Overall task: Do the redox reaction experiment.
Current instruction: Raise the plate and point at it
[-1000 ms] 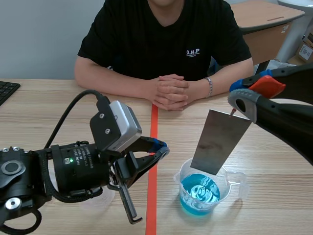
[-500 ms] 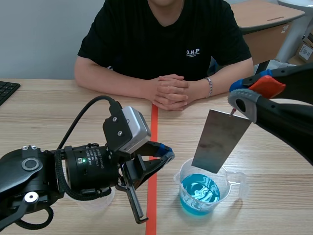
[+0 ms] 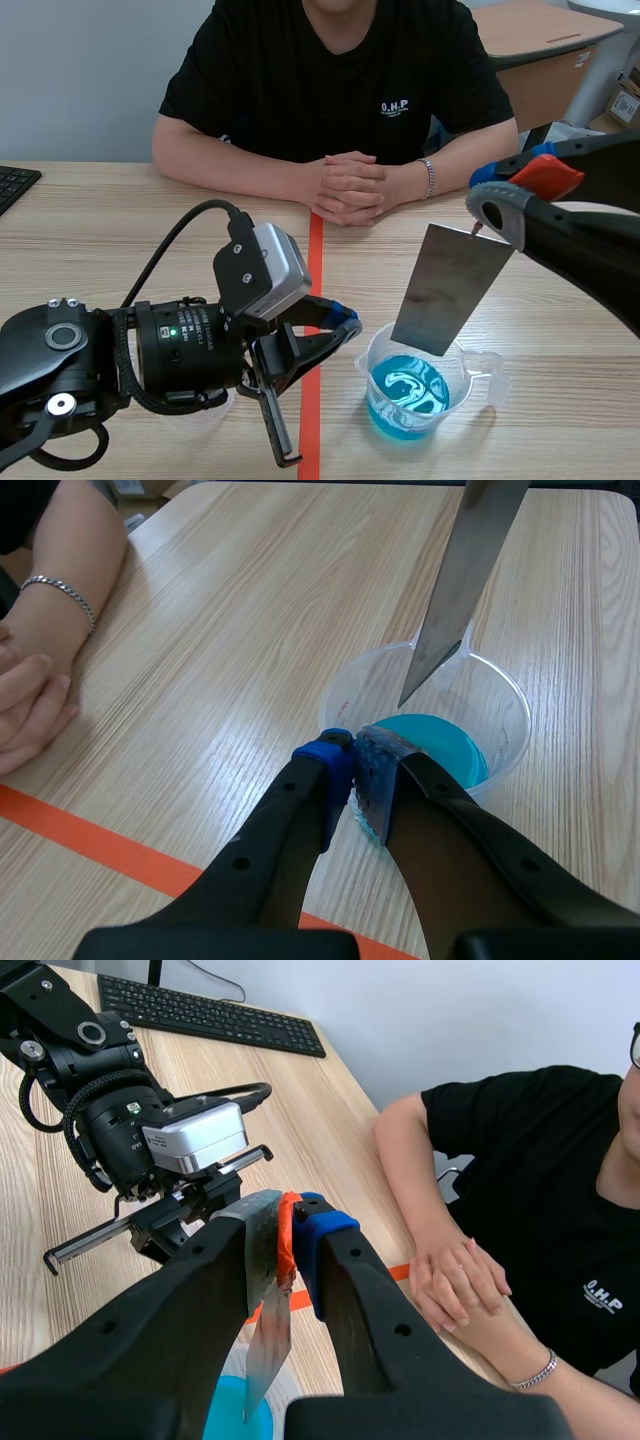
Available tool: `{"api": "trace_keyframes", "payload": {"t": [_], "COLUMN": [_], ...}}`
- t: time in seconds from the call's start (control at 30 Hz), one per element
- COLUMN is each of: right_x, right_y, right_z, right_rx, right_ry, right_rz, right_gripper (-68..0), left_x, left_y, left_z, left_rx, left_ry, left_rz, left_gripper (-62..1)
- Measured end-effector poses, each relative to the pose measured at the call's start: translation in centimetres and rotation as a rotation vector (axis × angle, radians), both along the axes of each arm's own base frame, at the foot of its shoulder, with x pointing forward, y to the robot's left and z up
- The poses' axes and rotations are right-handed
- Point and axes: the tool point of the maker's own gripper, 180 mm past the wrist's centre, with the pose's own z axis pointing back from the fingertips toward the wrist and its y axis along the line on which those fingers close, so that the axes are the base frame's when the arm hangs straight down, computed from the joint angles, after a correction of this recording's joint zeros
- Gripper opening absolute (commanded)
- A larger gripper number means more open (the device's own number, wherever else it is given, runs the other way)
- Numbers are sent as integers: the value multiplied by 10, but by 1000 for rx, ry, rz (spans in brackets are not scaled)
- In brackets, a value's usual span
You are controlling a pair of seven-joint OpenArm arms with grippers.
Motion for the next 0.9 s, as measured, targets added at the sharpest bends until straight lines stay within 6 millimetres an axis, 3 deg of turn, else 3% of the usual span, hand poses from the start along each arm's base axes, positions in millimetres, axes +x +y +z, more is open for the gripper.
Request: {"api": "trace_keyframes", "payload": {"t": [0.63,0.8,0.9], "right_x": [0,0,0], "right_y": [0,0,0], "right_z": [0,0,0], "right_rx": [0,0,0], "right_ry": [0,0,0], "right_rz": [0,0,0], "right_gripper": [-658,-658,-658], "left_x": [1,5,-4], "left_y": [1,15,26], "left_z": [0,2,2], "left_rx": [1,13,44], "left_ry": [-4,-38,-46], "left_rz": [6,29,16], "left_gripper": [-561,-560,-560]}}
